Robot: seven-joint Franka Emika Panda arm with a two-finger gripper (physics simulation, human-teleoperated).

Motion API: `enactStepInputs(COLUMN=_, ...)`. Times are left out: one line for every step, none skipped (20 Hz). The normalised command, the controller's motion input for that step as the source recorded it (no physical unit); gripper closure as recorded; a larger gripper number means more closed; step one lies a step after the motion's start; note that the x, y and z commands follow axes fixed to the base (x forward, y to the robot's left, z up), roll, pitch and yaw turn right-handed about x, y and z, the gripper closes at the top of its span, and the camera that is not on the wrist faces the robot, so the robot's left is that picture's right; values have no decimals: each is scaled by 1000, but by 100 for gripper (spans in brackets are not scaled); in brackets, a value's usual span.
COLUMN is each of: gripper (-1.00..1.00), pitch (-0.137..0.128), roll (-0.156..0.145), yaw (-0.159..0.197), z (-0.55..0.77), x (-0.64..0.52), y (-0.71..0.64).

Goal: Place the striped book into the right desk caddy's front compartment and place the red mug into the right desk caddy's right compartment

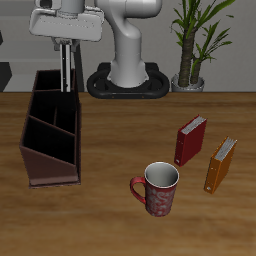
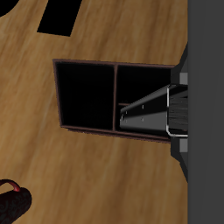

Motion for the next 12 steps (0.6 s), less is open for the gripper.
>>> enactStepInputs(gripper=100, pitch=-23, roll=-4, yaw=7, z=69, x=89, y=-234)
enactStepInputs(gripper=100, pitch=-1, roll=-33, yaw=62, z=7, x=137, y=-147)
enactStepInputs(gripper=100, pitch=0, roll=0, yaw=0, z=0, x=0, y=0)
enactStepInputs(gripper=100, pitch=10, roll=-48, yaw=-44, z=61, x=88, y=-263)
enactStepInputs(gripper=100, pitch=18, roll=-35, yaw=-16, z=40, x=211, y=-356)
enactStepInputs(gripper=100, pitch=18, roll=-29, yaw=-41, z=-78, x=29, y=36)
enactStepInputs(gripper=100, pitch=0, roll=0, yaw=0, z=0, x=-30, y=41)
enactStepInputs(gripper=100, pitch=29, roll=10, yaw=22, z=-103, x=83, y=26)
enactStepInputs(gripper=100, pitch=-3, roll=-26, yaw=25, z=-97, x=11, y=53)
enactStepInputs(gripper=100, pitch=54, roll=53, yaw=-66, z=-151, x=65, y=31)
enactStepInputs(gripper=100, pitch=9, roll=-2, yaw=-8, z=-60, x=-14, y=75)
enactStepInputs(gripper=100, pitch=10, roll=0, yaw=12, z=-149, x=-3, y=74)
